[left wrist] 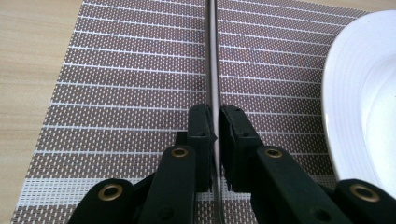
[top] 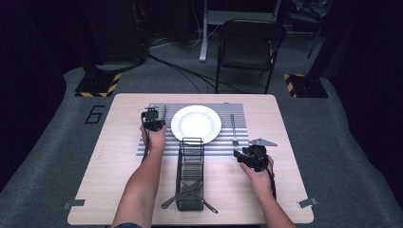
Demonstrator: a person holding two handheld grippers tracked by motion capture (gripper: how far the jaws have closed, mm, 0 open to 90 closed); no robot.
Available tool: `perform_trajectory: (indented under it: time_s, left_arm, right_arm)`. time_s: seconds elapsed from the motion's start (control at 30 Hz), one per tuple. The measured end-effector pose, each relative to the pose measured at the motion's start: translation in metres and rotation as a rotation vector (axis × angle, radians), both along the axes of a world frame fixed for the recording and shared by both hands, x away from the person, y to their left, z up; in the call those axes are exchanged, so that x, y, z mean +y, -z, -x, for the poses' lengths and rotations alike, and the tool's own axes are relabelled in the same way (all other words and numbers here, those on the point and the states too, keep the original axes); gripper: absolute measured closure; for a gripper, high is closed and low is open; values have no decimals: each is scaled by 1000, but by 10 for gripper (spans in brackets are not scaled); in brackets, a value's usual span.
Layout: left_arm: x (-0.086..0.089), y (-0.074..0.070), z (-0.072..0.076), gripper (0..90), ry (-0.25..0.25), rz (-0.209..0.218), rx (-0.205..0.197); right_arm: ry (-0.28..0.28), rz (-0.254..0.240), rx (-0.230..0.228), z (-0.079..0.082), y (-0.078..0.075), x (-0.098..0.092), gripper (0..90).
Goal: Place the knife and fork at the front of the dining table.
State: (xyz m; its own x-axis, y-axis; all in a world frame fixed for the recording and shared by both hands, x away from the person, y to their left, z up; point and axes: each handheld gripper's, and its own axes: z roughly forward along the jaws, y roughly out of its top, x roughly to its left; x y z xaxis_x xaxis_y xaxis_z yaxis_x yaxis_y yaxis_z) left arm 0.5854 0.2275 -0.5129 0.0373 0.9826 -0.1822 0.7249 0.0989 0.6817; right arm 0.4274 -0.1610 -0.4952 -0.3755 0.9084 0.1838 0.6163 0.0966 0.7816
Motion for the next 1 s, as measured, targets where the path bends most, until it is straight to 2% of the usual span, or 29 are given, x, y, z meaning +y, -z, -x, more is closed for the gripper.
perform_trajectory:
  time_s: [0.37,1.0]
  left_arm:
    - [0,-1,0,821,16,-13,5]
    - [7,-2,1,810,11,4,-3]
  right_arm:
    - [1,-1,0,0,0,0,530]
    - [-2,0,3,0,1,1,530]
